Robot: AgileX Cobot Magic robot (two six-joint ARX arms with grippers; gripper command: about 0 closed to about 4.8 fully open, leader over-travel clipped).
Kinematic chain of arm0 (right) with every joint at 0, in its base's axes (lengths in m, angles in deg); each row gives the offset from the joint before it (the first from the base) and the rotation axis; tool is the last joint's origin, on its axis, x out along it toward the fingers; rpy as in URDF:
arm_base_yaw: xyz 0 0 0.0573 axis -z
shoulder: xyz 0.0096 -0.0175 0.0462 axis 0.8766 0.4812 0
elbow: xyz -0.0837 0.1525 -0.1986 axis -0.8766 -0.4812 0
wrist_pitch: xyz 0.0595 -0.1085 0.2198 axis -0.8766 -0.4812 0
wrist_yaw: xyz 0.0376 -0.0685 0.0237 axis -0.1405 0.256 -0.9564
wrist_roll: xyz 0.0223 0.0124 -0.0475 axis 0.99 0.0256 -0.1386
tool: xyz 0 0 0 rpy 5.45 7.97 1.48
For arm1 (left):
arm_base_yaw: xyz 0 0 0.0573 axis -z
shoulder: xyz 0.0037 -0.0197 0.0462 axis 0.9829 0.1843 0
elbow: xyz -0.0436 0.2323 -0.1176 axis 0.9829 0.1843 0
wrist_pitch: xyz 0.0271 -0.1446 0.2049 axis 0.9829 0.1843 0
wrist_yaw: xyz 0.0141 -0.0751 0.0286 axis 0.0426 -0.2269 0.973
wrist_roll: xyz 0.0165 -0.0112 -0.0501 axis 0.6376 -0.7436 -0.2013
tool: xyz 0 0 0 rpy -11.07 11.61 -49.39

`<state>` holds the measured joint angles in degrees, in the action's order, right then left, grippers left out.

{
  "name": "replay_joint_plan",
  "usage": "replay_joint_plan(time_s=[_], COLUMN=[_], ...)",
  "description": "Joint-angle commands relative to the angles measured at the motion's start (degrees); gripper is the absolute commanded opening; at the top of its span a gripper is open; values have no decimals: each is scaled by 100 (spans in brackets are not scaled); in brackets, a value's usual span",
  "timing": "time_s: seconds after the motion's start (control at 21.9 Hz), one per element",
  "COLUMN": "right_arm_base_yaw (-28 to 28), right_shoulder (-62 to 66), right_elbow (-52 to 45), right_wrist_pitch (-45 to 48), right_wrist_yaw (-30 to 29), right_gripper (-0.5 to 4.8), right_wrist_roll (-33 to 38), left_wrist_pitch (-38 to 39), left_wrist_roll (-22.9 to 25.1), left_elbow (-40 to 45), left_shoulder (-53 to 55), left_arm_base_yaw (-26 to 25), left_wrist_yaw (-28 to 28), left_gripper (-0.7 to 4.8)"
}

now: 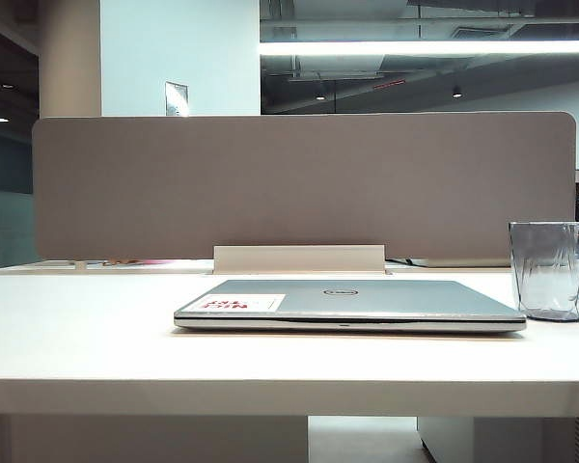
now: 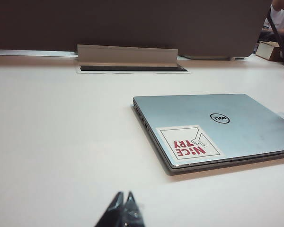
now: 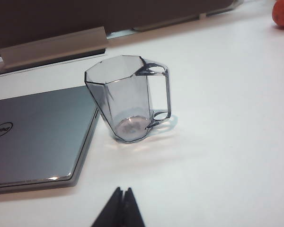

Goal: Pick up the water cup and place it on the right side of the laptop.

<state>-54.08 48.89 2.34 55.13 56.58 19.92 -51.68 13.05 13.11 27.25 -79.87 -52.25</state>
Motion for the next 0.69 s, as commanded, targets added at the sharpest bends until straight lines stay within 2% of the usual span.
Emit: replay_joint_plan(time_s=[0.05,0.23,0.32,0.41,0.55,0.69], right_arm_base_yaw=[4,4,4,9,7,7], right_shoulder=[-7,-7,-4,-4,-4,-4], right_elbow=[-37,-37,-37,-37,-37,-37], right_wrist_pitch=[-50,-129,-111,-114,-114,-114], right_wrist_yaw=[68,55,44,46,44,46], right_gripper=[-8,-8,-8,-8,-8,-8], right_wrist_roll=[17,22,15,17,17,17], left_wrist_pitch=[-37,85,131,175,219,334], left_wrist_roll=[15,59,452,551,551,459], left_elbow=[-24,-22,-22,-15,55,55], left_shoulder=[0,0,0,0,0,0], left_arm_base_yaw=[7,4,4,4,7,7], left_wrist_yaw=[136,282,282,503,946,1873], left_gripper=[-6,-6,-6,-6,-6,-6])
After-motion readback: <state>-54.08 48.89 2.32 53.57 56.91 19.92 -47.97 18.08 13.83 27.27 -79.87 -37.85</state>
